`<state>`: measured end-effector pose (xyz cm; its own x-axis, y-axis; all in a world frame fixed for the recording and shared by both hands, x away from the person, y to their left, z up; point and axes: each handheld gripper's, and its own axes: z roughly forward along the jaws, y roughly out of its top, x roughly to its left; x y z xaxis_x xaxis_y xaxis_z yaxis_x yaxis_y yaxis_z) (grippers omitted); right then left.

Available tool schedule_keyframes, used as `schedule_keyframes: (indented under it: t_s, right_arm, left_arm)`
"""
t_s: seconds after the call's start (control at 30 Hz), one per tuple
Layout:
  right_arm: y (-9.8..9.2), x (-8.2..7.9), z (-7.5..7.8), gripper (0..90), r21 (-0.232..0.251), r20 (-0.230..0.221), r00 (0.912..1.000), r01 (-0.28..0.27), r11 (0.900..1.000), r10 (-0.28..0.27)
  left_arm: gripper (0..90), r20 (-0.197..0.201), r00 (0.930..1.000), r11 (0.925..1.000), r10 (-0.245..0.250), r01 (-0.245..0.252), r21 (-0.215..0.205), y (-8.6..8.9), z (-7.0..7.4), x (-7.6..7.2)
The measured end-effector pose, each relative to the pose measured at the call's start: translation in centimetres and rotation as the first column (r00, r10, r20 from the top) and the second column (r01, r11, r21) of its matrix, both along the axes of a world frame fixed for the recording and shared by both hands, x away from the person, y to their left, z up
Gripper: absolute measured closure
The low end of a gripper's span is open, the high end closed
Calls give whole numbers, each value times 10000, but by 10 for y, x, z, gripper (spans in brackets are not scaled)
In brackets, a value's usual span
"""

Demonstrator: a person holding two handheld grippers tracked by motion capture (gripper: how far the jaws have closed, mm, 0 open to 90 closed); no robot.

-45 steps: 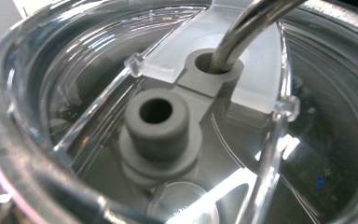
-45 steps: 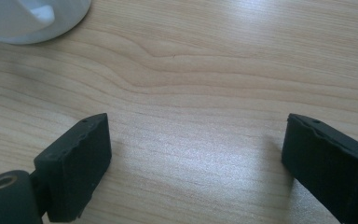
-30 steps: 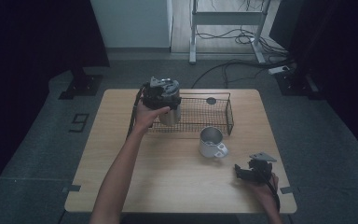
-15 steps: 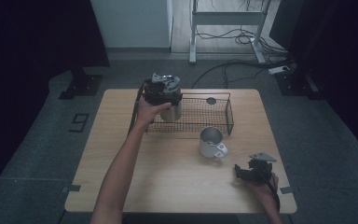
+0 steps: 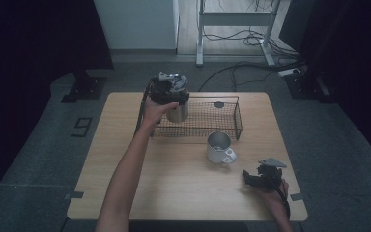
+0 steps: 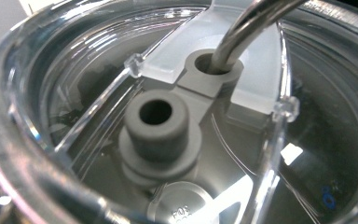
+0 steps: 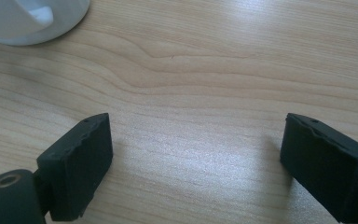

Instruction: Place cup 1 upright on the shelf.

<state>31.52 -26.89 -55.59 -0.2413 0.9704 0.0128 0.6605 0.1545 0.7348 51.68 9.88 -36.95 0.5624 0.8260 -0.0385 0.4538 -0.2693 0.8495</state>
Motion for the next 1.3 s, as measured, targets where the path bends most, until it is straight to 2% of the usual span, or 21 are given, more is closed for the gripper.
schedule_keyframes:
  t_s: [0.27, 0.57, 0.9, 1.3]
  right_arm:
    - [0, 0, 0, 91, 1, 3, 10000, 1, 10000, -1]
    - [0, 0, 0, 91, 3, 0, 10000, 0, 10000, 0]
    - [0, 0, 0, 91, 3, 1, 10000, -1, 10000, 1]
    - [0, 0, 0, 91, 13, -9, 10000, 5, 10000, -5]
  left_arm:
    - [40, -123, 9999, 10000, 7, -7, 6, -3, -5, 7]
    - [40, -284, 9996, 10000, 17, -14, 98, -6, -18, 12]
    - [40, -455, 9985, 9995, 308, -307, 17, -4, -31, 20]
    - [40, -614, 9972, 9991, 424, -421, 59, -5, -43, 26]
